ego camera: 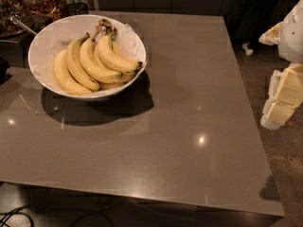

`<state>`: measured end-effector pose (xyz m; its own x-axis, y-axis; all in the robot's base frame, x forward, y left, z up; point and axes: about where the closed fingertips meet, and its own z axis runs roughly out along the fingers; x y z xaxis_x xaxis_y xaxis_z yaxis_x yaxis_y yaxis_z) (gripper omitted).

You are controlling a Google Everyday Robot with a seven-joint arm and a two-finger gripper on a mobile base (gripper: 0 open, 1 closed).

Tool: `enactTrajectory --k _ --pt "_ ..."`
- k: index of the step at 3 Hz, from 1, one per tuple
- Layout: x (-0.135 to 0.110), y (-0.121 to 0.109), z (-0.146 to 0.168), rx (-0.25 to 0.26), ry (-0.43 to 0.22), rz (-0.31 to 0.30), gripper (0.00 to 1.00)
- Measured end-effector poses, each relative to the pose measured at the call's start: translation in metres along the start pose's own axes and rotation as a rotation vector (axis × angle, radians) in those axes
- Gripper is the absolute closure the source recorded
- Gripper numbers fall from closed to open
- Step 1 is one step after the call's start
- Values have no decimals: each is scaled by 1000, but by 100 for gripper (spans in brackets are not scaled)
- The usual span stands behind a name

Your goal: Pick banana from white bowl

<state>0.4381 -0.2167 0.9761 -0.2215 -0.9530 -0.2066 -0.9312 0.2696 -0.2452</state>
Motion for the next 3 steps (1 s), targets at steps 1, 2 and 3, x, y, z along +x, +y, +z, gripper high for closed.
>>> enactTrajectory --k 1,2,3 --pt "0 0 0 0 0 0 0" --pt "-3 -2 -2 7 4 13 0" --pt "-21 -13 -6 -2 0 77 0"
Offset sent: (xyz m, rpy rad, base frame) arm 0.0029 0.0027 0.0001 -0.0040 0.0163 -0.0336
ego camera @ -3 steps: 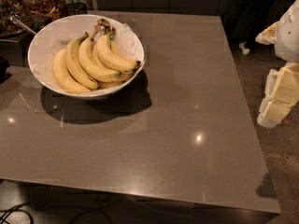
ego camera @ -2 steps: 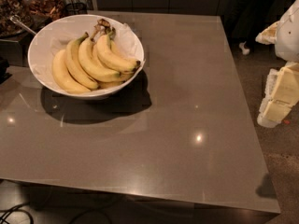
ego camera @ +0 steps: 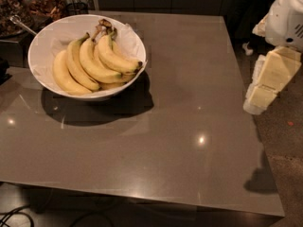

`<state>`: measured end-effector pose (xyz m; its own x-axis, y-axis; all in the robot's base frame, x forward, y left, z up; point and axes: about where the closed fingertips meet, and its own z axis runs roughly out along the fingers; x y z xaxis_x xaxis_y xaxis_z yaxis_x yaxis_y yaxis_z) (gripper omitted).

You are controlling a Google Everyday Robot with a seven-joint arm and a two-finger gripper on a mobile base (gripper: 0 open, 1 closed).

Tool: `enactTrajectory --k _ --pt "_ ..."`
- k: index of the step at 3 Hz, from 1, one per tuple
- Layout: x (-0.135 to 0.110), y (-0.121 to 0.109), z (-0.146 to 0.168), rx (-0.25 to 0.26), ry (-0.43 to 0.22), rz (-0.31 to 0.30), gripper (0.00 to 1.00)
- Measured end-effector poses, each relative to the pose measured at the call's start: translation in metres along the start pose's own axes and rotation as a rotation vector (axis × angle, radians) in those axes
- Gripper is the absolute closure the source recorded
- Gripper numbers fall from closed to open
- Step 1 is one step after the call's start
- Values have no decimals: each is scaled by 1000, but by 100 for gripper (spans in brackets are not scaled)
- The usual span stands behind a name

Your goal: Pick banana from white bowl

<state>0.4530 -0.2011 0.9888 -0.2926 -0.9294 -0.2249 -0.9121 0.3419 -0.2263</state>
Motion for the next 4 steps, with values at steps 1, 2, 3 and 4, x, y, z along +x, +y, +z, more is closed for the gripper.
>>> enactTrajectory --k 1,2,3,4 --pt "-26 -11 -3 -15 19 78 0" --pt "-32 -14 -5 -1 4 91 0" --pt "-47 -15 1 9 -19 60 0" --pt "-102 -10 15 15 13 47 0"
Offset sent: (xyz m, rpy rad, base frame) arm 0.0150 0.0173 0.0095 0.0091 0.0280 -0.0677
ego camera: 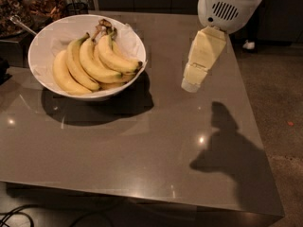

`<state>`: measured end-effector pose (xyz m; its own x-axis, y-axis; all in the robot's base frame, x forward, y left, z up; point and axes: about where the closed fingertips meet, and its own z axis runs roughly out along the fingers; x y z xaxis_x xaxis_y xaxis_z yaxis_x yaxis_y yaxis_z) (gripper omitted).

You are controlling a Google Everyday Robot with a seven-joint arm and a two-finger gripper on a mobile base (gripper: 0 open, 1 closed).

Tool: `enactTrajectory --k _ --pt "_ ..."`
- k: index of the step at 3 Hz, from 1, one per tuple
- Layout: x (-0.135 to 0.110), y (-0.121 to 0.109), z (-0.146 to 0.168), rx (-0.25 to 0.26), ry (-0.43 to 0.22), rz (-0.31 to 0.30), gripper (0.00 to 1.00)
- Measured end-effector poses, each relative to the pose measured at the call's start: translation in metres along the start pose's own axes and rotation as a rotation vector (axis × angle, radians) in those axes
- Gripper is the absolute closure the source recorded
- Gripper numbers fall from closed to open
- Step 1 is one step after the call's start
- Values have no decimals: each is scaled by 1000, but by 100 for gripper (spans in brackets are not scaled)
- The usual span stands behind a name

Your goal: Pick banana from white bowl

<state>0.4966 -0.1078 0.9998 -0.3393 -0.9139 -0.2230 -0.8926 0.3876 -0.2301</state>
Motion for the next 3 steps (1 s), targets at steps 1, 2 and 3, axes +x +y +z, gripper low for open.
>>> enactTrajectory --k 1,2,3 --pt "0 0 0 0 0 0 0" --pt "-11 0 3 2 -4 34 0" --pt "-31 -3 11 14 63 110 0"
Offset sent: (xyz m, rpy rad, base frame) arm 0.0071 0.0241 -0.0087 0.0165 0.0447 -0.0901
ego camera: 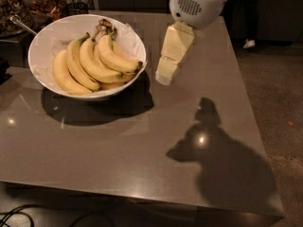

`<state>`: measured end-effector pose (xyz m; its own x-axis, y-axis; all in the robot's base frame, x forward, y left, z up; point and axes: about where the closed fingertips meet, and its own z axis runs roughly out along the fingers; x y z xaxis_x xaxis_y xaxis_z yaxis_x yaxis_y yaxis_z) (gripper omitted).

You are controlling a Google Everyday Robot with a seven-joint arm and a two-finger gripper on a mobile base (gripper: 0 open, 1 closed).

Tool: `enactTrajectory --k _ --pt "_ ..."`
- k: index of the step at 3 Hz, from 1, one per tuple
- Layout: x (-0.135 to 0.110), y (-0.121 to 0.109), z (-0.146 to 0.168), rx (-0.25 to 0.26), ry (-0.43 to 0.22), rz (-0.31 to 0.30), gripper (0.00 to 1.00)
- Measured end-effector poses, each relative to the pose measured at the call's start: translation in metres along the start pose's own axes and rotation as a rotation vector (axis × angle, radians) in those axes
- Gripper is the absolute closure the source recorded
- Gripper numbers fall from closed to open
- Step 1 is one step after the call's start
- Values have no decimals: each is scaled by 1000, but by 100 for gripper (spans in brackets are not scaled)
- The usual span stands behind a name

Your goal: Pick banana from white bowl

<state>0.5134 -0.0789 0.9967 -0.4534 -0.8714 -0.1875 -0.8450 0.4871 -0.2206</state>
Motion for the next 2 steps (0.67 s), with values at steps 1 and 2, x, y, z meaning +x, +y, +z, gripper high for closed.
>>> enactTrajectory --k 1,2 --pt "-29 -4 10 16 38 104 0" --pt "-53 -6 19 14 41 173 7"
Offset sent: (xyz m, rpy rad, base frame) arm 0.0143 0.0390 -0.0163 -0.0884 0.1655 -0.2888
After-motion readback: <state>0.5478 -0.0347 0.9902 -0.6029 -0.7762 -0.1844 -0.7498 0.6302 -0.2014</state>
